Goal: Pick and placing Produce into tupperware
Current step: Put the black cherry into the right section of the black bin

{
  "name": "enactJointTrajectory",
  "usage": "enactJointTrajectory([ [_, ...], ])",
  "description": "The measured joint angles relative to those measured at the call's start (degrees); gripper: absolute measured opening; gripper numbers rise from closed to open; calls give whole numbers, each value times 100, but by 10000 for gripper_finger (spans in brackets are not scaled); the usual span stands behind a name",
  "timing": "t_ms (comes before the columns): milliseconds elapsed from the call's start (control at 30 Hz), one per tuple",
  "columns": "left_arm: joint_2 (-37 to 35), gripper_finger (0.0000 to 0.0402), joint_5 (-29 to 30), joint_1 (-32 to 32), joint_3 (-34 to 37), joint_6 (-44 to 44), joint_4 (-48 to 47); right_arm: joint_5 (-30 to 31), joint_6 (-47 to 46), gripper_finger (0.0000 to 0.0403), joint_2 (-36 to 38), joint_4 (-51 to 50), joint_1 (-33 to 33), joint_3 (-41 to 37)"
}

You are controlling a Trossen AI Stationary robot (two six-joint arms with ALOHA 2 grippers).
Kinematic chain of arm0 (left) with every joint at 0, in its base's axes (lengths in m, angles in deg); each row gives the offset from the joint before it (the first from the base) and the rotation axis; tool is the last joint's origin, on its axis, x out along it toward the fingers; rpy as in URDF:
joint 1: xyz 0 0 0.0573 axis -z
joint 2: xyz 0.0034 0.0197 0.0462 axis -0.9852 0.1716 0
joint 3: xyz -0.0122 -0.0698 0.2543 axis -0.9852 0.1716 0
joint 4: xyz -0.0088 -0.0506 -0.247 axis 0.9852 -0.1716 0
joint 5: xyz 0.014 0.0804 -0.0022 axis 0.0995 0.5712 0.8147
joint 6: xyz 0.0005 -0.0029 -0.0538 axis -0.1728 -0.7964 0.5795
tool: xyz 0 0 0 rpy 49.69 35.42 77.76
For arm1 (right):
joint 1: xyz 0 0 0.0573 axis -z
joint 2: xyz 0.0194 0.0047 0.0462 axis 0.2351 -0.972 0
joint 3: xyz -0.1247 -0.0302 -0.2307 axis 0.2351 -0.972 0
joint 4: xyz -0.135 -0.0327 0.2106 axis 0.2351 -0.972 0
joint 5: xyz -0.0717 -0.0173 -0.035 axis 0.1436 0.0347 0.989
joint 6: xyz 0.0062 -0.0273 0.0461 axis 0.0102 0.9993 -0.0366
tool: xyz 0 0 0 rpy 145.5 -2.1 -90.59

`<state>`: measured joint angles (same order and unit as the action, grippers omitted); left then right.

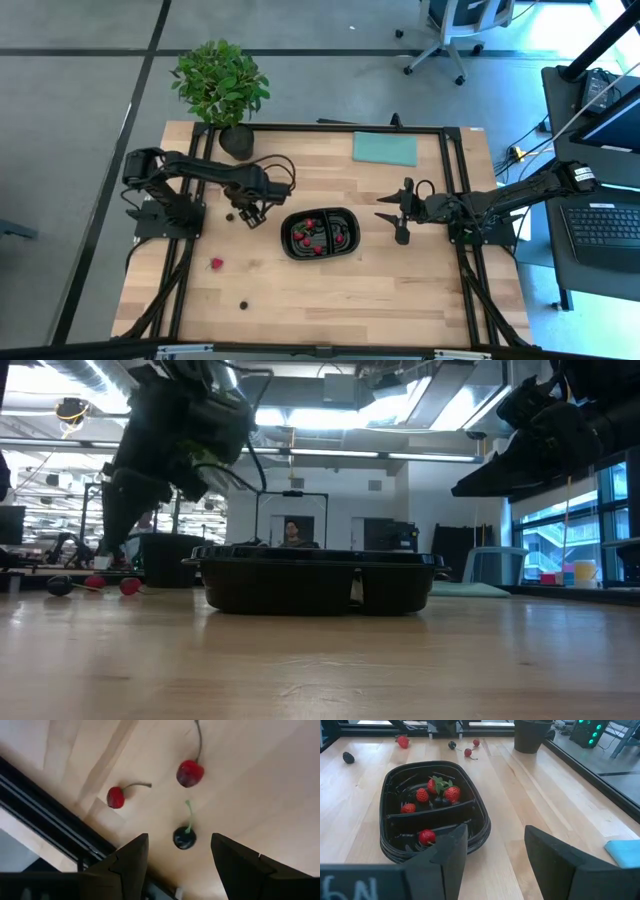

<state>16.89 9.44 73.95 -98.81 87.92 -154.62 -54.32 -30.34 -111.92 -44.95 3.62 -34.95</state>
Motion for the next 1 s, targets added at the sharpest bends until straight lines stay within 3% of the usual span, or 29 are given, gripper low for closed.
enactJointTrajectory([
  [267,1,208,-503,-75,785,-58,361,0,-15,200,0,-45,2,-2],
  [533,1,208,-611,-74,1397,-59,1198,2,-13,200,0,-52,0,-2],
  [1000,-18,193,-756,-73,1574,-118,1447,1,-26,200,0,-50,2,-2],
])
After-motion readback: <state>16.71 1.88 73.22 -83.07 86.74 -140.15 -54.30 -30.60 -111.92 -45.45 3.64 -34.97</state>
